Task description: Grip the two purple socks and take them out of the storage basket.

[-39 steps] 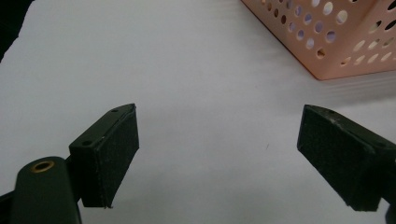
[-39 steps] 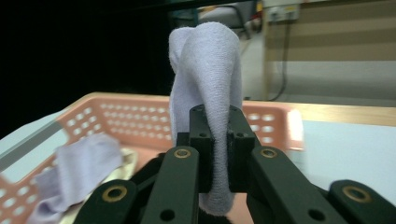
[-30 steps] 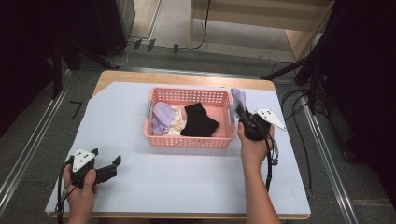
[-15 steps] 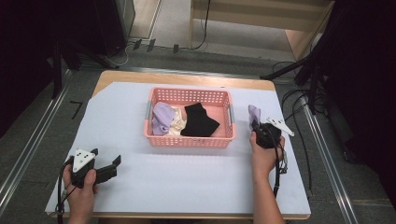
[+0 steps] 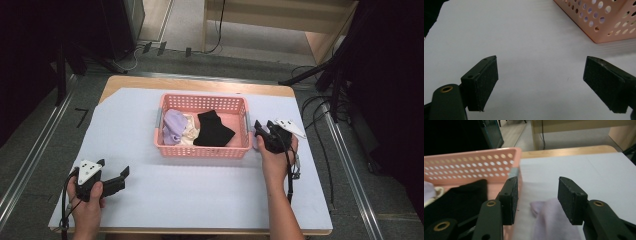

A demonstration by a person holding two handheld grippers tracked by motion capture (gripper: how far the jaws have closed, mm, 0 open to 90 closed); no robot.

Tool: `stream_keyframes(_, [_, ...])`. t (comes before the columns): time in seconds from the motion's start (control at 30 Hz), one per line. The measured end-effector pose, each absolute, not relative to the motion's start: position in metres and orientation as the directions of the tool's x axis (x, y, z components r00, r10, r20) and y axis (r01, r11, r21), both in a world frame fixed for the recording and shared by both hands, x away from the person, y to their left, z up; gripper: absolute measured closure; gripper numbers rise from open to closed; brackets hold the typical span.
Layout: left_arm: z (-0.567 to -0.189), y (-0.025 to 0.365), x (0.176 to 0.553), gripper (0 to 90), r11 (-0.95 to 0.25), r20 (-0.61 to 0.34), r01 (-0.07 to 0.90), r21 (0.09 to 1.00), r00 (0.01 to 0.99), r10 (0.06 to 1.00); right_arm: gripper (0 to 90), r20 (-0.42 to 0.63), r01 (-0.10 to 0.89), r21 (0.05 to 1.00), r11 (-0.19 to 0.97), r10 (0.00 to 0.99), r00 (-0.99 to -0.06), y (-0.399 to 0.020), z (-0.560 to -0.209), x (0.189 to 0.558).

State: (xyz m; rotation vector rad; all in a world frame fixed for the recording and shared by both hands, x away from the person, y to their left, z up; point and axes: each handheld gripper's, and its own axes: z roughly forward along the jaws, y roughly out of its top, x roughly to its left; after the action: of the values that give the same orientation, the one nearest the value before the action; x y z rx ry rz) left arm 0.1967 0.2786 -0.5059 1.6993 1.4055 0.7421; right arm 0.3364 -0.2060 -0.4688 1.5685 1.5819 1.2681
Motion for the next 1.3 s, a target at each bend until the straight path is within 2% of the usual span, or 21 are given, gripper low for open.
stream_keyframes(0.4, [-0.506,0.279,0.197,13.3,-0.071,-0.048,0.511,0.856,0.216,0.975,55.2,0.217,0.413,0.906,-0.090,0.937,-0.272,-0.155,-0.446,0.340])
stream_keyframes(0.57, [-0.506,0.279,0.197,13.2,-0.071,-0.048,0.512,0.856,0.216,0.975,57.6,0.225,0.440,0.896,-0.053,0.910,-0.349,-0.119,-0.444,0.342])
stream_keyframes(0.63, [-0.506,0.279,0.197,13.3,-0.071,-0.049,0.512,0.856,0.216,0.975,59.6,0.210,0.452,0.892,-0.003,0.888,-0.408,-0.095,-0.446,0.344])
stream_keyframes(0.83, [-0.506,0.279,0.197,13.2,-0.067,-0.054,0.513,0.856,0.216,0.975,60.8,0.196,0.480,0.875,0.066,0.858,-0.475,-0.055,-0.451,0.347])
stream_keyframes(1.3, [-0.506,0.279,0.197,13.2,-0.068,-0.053,0.515,0.854,0.216,0.975,64.7,0.182,0.563,0.815,0.136,0.863,-0.472,-0.014,-0.461,0.355])
